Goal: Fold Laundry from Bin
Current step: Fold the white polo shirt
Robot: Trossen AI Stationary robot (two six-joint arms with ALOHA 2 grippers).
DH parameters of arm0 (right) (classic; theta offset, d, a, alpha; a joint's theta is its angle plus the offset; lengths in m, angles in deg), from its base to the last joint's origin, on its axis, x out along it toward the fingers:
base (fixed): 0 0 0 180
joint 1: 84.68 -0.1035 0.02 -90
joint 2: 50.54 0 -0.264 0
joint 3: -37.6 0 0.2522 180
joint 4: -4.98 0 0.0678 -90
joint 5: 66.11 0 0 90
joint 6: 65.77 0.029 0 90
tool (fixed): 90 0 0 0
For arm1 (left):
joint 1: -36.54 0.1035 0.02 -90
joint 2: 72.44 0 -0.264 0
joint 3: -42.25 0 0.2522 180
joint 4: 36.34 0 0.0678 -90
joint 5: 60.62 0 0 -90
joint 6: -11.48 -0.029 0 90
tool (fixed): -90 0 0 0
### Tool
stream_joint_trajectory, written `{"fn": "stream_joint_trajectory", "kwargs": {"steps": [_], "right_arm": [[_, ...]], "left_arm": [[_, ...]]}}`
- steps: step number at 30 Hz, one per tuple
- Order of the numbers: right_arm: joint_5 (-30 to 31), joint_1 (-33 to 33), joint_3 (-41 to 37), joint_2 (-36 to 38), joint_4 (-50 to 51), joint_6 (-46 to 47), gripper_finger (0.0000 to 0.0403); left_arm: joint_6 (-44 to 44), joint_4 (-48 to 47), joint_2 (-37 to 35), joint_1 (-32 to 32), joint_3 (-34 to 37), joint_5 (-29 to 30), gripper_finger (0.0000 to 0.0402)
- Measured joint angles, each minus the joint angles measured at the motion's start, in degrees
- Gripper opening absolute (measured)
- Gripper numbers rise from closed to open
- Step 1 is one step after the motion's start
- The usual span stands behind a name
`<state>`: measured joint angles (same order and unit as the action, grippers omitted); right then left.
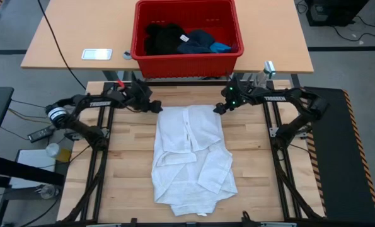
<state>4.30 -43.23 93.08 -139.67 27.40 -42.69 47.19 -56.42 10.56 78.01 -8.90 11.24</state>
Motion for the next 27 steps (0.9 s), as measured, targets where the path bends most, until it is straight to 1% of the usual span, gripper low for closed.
{"fn": "stream_joint_trajectory", "kwargs": {"steps": [3, 6, 10, 12, 15, 18, 20, 24, 27], "right_arm": [[0.0, 0.5, 1.1, -1.1, 1.1, 1.0, 0.0390], [0.2, 0.7, 1.1, -1.1, 0.9, 1.0, 0.0388], [0.8, 0.7, 1.1, -2.1, -2.1, 0.3, 0.0388], [0.7, 0.7, 1.2, -3.4, -4.5, 0.6, 0.0388], [1.0, 0.7, 1.2, -5.9, -5.2, 0.8, 0.0386], [1.3, 0.5, 1.3, -7.1, -6.7, 0.8, 0.0378], [1.7, 0.2, 1.3, -7.2, -6.7, 0.1, 0.0369], [2.0, -0.8, 1.2, -7.0, -7.4, -1.1, 0.0350], [2.6, -1.9, 1.3, -7.3, -8.0, 1.8, 0.0345]], "left_arm": [[0.4, 0.4, 2.2, -0.4, 0.0, -0.4, 0.0312], [0.9, 0.2, 2.5, -0.6, 0.0, 0.4, 0.0314], [0.0, 0.8, 2.5, -0.6, 0.0, 2.0, 0.0314], [-0.4, 1.0, 2.5, -0.5, 0.0, 2.8, 0.0314], [-0.8, 1.8, 2.5, -0.5, 0.0, 4.8, 0.0314], [-1.7, 2.8, 2.5, -0.5, 0.0, 5.2, 0.0314], [-2.7, 2.7, 2.8, -0.7, 0.0, 6.6, 0.0314], [-3.7, 3.5, 4.3, -1.4, 0.0, 6.9, 0.0314], [-3.7, 3.9, 5.8, -3.0, -0.1, 6.9, 0.0314]]}}
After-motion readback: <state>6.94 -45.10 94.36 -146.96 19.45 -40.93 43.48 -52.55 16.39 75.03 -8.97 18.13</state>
